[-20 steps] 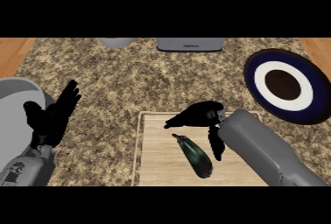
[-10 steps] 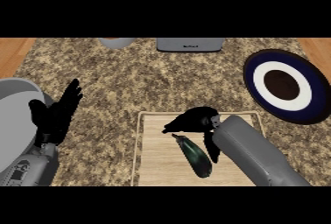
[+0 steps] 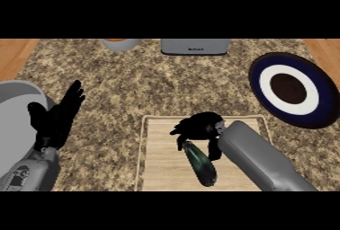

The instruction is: Pick the eggplant from the tray and place it in the plate

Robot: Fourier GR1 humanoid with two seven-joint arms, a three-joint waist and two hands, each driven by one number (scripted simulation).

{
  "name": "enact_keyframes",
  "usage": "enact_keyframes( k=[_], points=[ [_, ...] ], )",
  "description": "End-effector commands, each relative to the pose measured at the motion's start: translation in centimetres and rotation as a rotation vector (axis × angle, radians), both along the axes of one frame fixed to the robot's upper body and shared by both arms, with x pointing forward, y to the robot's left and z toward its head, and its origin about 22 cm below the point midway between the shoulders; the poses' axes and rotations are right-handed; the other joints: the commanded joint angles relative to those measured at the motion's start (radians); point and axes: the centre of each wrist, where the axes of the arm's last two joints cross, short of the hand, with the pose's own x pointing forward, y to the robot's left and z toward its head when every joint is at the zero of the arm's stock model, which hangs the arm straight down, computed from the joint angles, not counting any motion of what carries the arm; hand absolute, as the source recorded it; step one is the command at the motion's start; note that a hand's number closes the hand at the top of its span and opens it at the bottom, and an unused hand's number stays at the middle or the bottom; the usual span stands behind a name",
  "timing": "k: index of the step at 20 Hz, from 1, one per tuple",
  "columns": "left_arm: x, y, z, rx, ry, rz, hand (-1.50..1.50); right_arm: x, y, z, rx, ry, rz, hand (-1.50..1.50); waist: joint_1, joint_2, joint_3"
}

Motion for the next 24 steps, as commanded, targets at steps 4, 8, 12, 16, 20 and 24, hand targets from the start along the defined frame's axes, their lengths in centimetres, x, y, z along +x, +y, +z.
enact_keyframes(
  k=[4,8,12,16,20,24],
  points=[
    [-0.2,0.3,-0.9,-0.015,0.003,-0.011,0.00,-1.3,0.3,-2.1,0.025,0.134,0.097,1.50,0.002,0.020,0.005],
    [-0.3,1.0,0.1,-0.010,0.006,0.015,0.00,-2.5,0.2,-2.4,0.064,0.145,0.079,1.50,-0.002,0.016,0.005],
    [0.0,1.3,-0.5,0.022,0.009,0.015,0.00,-1.0,0.2,-0.2,0.169,0.018,0.022,1.50,-0.003,0.019,0.005],
    [-0.8,1.6,-0.5,0.004,0.015,0.012,0.00,2.6,-4.0,2.1,0.299,-0.203,-0.522,1.50,-0.023,0.010,0.007],
    [-0.7,1.8,-0.7,-0.003,0.022,0.059,0.00,5.0,-7.4,5.9,0.472,-0.424,-0.992,1.50,-0.073,0.003,0.009],
    [-1.1,1.5,-1.2,-0.002,0.021,0.054,0.00,6.3,-7.9,10.9,0.632,-0.733,-1.301,1.50,-0.039,0.004,0.005]
  ],
)
